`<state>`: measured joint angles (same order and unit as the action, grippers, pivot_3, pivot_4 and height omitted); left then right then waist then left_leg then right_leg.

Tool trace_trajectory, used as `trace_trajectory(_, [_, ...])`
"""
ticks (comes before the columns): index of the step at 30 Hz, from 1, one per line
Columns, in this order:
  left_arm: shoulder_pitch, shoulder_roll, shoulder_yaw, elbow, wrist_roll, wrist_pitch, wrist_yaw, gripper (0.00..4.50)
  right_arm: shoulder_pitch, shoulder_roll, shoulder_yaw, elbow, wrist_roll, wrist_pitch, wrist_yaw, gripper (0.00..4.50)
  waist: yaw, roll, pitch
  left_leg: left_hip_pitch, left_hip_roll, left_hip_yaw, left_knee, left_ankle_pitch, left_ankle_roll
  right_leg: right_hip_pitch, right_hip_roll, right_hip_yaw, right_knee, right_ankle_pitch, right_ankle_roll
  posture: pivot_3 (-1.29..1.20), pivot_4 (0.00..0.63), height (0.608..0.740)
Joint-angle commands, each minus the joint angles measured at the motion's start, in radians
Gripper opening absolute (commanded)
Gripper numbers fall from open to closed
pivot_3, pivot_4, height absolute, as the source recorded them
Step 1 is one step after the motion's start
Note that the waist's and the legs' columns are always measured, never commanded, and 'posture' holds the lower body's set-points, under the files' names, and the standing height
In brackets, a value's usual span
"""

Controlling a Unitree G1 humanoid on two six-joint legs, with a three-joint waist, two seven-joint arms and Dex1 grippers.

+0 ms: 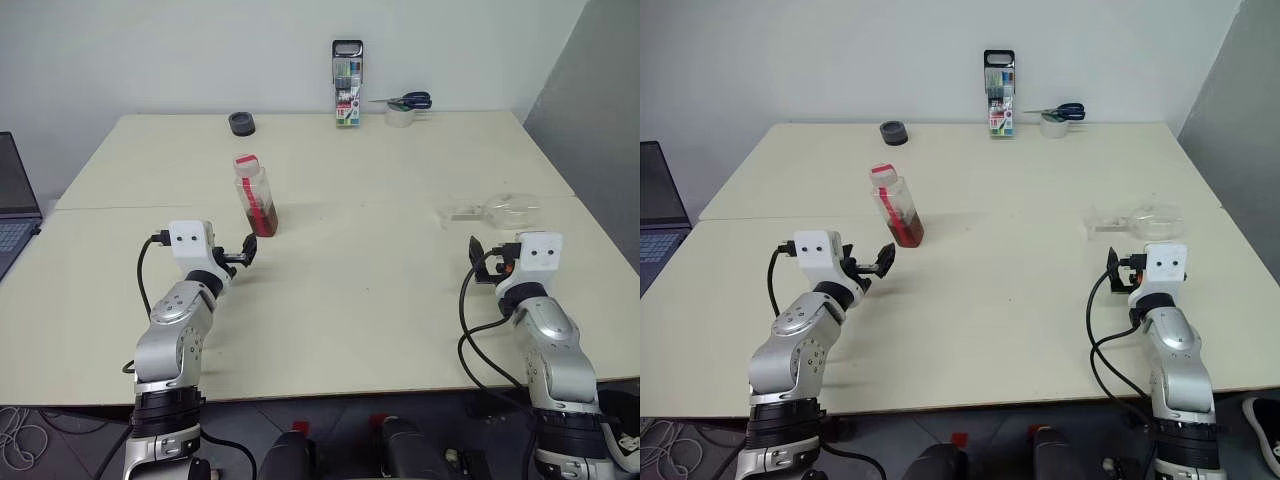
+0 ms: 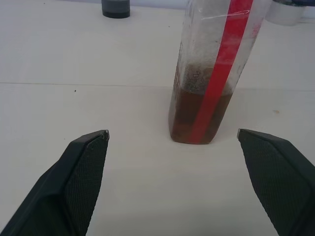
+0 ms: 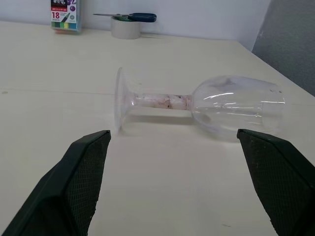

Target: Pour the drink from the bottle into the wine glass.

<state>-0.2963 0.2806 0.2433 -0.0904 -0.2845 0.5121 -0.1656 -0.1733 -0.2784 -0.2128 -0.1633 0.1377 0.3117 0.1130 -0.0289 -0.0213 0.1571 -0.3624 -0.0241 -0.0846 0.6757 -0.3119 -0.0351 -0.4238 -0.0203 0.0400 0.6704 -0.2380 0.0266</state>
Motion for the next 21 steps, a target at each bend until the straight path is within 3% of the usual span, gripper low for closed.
trace_trajectory(1, [-0.006,0.012,0.006,-0.052,0.007,-0.021,0.005,4.46,-0.014,-0.018,-0.017,-0.052,0.006,-0.011,0.009,4.41,0.0,0.0,0.0,0.0,0.0,0.0,0.0,0.0,0.0,0.0,0.0,0.0,0.0,0.0,0.0,0.0,0.15,0.74])
trace_trajectory(16, [-0.035,0.005,-0.006,-0.033,0.004,-0.022,0.0,4.46,-0.008,-0.029,-0.021,-0.077,0.006,0.009,0.01,4.41,0.0,0.001,0.001,0.0,0.001,-0.002,-0.002,0.0,0.0,0.002,0.0,-0.001,-0.007,0.0,0.0,0.0,0.15,0.74])
trace_trajectory(21, [-0.078,0.014,-0.003,0.008,0.005,-0.03,-0.012,4.46,-0.079,-0.079,0.003,-0.134,0.043,0.099,0.079,4.41,0.0,0.003,0.002,0.0,0.001,-0.001,-0.002,0.0,0.0,0.002,0.0,-0.001,-0.007,0.0,0.0,0.0,0.15,0.74])
